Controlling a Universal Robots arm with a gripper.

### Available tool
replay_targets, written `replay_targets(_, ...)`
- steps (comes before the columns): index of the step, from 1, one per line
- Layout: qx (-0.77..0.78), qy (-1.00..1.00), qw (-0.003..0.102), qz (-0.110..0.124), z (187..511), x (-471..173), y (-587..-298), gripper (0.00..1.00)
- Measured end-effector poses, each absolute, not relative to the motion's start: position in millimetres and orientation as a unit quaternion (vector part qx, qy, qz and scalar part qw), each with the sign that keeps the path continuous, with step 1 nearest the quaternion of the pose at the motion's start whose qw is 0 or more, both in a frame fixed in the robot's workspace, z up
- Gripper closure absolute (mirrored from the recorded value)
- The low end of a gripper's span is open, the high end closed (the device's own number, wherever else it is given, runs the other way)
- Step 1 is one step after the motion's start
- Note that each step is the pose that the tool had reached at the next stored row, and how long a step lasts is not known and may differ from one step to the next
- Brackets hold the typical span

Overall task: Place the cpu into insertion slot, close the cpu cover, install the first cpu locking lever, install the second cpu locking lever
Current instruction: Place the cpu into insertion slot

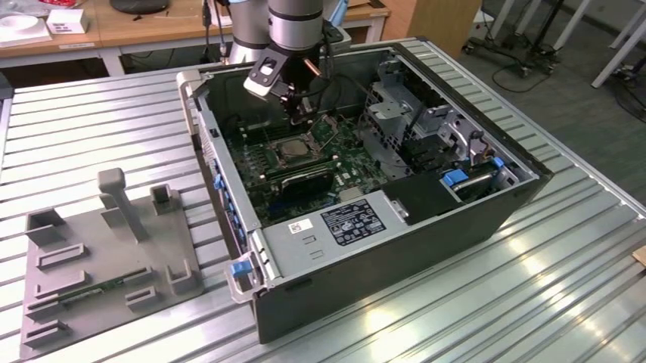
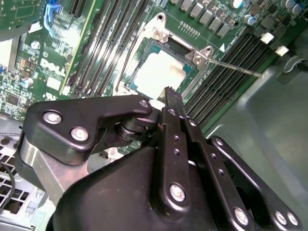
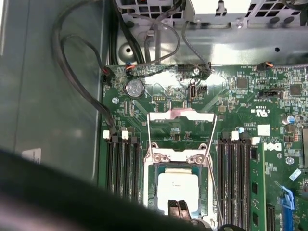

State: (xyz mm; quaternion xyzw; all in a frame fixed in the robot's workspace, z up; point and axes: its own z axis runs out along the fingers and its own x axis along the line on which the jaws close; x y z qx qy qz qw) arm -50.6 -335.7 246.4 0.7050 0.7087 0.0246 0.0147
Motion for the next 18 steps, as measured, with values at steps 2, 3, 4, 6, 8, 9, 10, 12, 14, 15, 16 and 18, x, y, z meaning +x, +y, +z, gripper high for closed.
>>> replay_targets(2,0.705,0.709,0.015,0.025,244.2,-52.9,-335.7,0.89)
replay_targets(3,0.705,0.709,0.015,0.025,242.5,-53.6,-335.7,0.89)
replay_targets(4,0.705,0.709,0.015,0.025,240.7,-54.1,-335.7,0.89)
replay_targets(6,0.705,0.709,0.015,0.025,237.1,-54.8,-335.7,0.89)
replay_targets(8,0.705,0.709,0.016,0.025,233.9,-55.4,-335.7,0.89)
replay_targets(9,0.705,0.709,0.016,0.025,232.7,-55.7,-335.8,0.89)
replay_targets(10,0.705,0.709,0.016,0.025,231.4,-55.8,-336.0,0.89)
replay_targets(12,0.705,0.709,0.016,0.025,229.0,-55.9,-336.6,0.89)
replay_targets(14,0.705,0.709,0.016,0.025,226.6,-55.9,-337.1,0.89)
replay_targets(15,0.705,0.709,0.016,0.025,225.5,-55.4,-337.2,0.89)
replay_targets(16,0.705,0.709,0.016,0.025,224.6,-54.6,-337.2,0.89)
replay_targets(18,0.705,0.709,0.016,0.025,223.2,-52.8,-337.3,0.89)
